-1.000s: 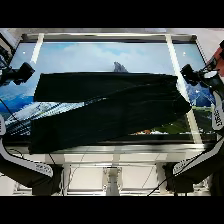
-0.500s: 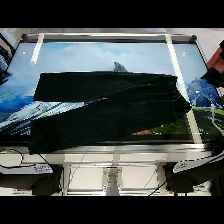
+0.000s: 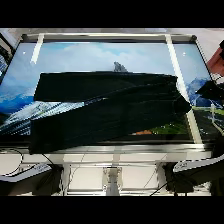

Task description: Fold the clothes and pants, and hang the long-sleeved shirts on hangers.

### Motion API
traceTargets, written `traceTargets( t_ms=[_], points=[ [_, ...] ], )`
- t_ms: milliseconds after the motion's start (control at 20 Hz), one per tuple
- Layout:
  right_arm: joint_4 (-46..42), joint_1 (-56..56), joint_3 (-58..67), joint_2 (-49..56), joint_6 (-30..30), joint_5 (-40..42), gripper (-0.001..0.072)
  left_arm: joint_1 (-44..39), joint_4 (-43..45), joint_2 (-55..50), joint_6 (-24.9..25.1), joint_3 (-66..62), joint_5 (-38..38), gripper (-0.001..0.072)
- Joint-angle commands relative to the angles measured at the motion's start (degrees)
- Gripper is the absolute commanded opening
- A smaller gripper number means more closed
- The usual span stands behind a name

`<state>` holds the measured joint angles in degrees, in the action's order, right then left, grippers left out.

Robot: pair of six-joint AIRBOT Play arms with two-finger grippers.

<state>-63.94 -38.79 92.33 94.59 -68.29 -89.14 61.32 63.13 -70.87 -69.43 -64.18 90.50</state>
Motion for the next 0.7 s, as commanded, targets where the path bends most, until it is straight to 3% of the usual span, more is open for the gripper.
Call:
traceTargets(
  t_ms=[0, 100, 300, 650],
  points=[
    [0.68, -0.09, -3.45, -1.01, 0.48, -1.27, 0.0409, 4.46, 2.23, 1.81, 4.74, 13.38, -0.55, 0.0356],
    [0.72, -0.09, -4.04, -1.07, 0.48, -1.16, 0.0409, 3.82, -0.74, 1.75, 6.25, 15.69, -1.09, 0.0355],
    [0.72, -0.09, -4.31, -1.11, 0.46, -1.03, 0.0409, 2.95, 10.19, 1.77, 1.18, 16.17, 1.29, 0.0371],
    [0.72, -0.09, -4.31, -1.14, 0.44, -1.07, 0.0409, 1.73, 12.31, 1.75, 1.25, 19.67, 1.05, 0.0378]
  ],
)
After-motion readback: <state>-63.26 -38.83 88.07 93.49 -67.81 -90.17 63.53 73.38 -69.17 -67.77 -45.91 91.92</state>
